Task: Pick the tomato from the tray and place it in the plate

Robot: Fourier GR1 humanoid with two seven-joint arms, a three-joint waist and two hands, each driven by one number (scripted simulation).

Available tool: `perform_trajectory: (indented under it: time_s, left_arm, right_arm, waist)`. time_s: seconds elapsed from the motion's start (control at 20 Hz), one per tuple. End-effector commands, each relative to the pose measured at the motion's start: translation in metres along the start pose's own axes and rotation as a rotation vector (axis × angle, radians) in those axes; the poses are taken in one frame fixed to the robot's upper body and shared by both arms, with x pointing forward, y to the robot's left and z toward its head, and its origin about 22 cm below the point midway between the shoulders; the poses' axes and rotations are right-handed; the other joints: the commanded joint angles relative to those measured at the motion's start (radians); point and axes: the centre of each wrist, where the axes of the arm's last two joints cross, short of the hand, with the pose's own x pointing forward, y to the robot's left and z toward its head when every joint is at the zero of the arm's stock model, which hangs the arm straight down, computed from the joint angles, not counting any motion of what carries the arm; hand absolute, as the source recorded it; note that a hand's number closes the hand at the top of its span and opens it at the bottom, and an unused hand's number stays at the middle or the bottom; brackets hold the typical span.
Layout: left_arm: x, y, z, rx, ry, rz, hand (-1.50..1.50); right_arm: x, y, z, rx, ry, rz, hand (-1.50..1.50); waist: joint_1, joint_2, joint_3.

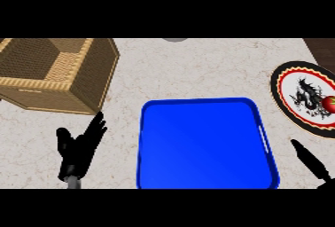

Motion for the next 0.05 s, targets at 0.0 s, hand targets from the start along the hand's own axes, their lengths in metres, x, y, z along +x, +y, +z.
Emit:
perform_trajectory:
  time_s: [0.0]
  left_arm:
    - [-0.0043,-0.0183,-0.0062,0.003,0.000,0.006,0.00]
  right_arm:
    - [-0.0044,-0.0139,0.0162,0.013,0.007,0.025,-1.50]
  waist:
    - [-0.001,0.001,0.000]
